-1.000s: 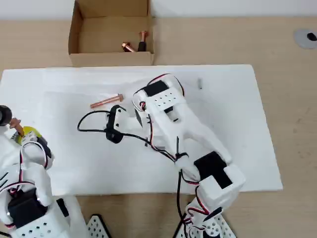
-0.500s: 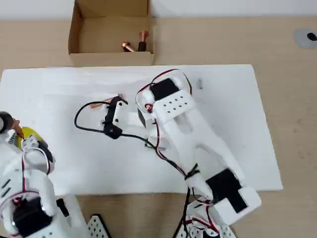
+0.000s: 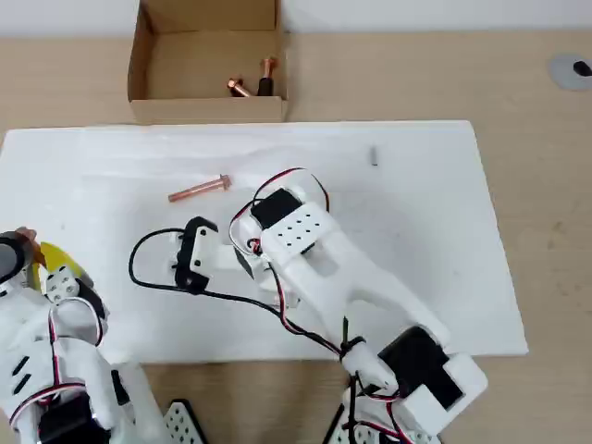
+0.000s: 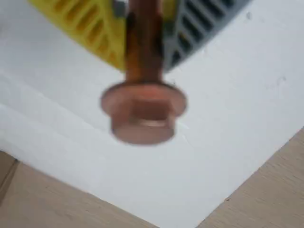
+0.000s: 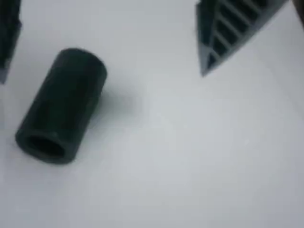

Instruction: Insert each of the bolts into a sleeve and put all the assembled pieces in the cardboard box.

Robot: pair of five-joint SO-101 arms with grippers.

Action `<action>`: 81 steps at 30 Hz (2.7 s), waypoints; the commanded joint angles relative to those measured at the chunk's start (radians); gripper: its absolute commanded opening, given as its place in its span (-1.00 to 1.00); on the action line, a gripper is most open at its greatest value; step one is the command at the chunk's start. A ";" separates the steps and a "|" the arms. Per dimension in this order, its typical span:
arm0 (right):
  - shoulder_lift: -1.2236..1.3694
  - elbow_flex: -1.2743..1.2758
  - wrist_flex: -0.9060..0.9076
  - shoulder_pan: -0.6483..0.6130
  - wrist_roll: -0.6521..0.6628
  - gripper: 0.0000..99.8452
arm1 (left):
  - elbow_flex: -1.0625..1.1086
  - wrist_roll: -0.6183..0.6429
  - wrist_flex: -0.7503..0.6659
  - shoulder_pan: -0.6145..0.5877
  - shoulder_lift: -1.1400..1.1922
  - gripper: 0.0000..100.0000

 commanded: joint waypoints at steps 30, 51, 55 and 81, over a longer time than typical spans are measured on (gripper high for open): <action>0.252 -0.061 -0.141 0.093 -0.002 -0.50 | -0.003 -0.012 0.005 -0.008 -0.008 -0.99; 0.386 -0.148 -0.129 0.110 -0.002 -0.98 | -0.006 -0.034 0.006 -0.009 -0.008 -0.99; 0.335 -0.200 -0.044 0.120 -0.002 -0.98 | -0.012 -0.035 0.006 -0.009 -0.008 -0.99; -0.636 -0.351 0.233 0.214 -0.199 -0.98 | -0.416 -0.037 0.149 -0.083 -0.005 -0.99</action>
